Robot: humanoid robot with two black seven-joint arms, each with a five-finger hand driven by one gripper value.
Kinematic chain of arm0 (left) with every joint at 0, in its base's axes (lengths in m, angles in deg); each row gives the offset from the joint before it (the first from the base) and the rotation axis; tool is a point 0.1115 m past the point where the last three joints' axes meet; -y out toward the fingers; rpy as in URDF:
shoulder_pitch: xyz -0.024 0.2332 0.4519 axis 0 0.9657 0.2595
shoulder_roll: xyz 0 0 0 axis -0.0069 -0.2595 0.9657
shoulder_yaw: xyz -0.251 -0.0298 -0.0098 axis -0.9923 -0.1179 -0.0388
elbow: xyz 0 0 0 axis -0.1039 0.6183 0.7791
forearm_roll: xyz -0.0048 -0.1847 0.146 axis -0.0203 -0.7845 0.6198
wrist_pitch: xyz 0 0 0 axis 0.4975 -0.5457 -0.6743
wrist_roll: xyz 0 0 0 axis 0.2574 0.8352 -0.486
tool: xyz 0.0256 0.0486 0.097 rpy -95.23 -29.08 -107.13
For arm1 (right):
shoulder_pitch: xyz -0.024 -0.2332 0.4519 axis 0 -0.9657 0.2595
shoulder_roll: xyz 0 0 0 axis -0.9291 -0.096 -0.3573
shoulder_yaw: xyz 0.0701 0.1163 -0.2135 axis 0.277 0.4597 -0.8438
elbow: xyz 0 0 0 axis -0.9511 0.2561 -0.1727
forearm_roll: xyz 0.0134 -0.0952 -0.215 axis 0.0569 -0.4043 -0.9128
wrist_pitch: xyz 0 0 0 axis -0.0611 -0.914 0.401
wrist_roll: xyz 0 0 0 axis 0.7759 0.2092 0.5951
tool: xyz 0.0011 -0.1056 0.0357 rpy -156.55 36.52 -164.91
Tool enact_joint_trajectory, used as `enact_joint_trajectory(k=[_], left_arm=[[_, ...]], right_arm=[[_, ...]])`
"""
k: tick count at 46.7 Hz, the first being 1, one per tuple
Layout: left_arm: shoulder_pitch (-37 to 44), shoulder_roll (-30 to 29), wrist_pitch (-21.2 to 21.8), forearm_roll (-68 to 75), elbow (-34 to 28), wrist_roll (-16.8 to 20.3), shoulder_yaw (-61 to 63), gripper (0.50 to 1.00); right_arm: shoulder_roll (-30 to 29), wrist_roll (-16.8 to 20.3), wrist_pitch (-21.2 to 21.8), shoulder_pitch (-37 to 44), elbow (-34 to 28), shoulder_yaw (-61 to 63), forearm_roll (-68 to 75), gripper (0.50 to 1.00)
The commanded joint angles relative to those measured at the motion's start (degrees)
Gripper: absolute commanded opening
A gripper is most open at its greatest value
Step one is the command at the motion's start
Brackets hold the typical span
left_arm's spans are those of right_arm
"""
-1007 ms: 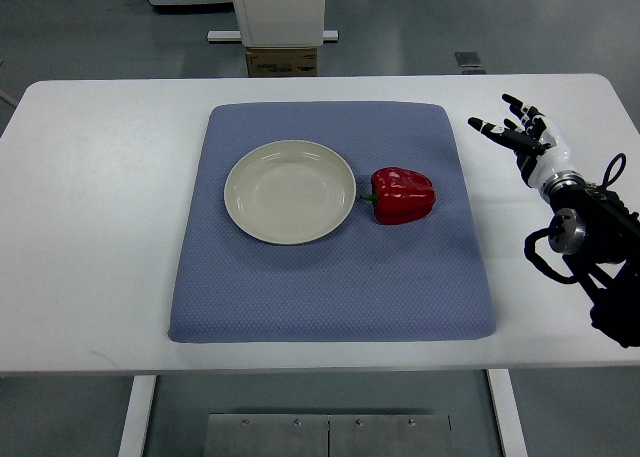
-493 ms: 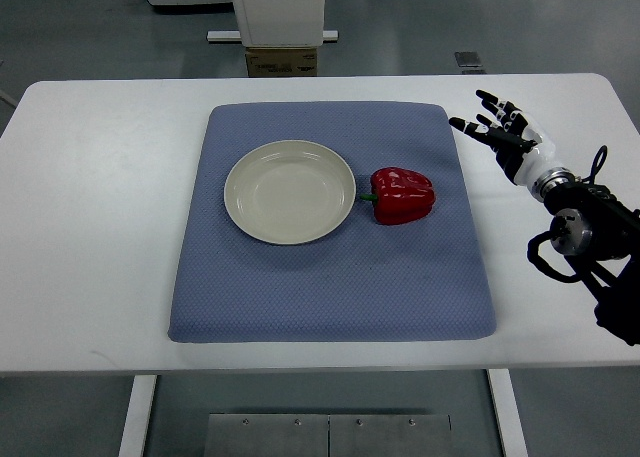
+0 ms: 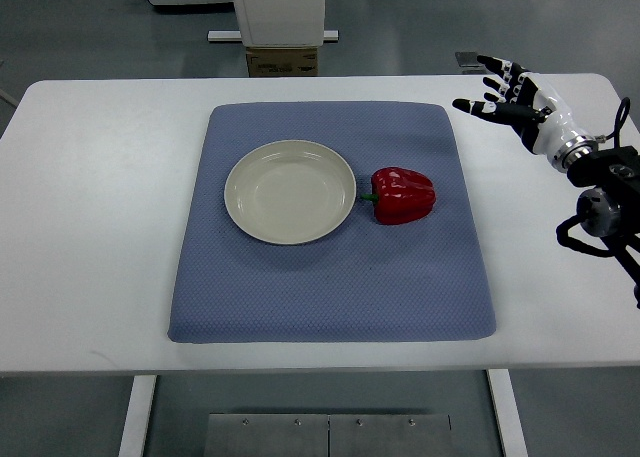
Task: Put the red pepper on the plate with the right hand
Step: 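Reach the right hand forward and down over the red bell pepper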
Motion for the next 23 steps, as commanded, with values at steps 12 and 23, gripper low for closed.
enact_joint_trajectory(k=[12, 23], left_arm=[[0.0, 0.0, 0.01, 0.0, 0.0, -0.02, 0.0, 1.0], [0.0, 0.0, 0.01, 0.0, 0.0, -0.02, 0.0, 1.0]], right_arm=[[4.14, -2.02, 1.59, 2.44, -7.53, -6.01, -10.45, 0.981], [5.73, -3.51, 1.59, 5.78, -11.84, -14.1, -16.25, 0.981]])
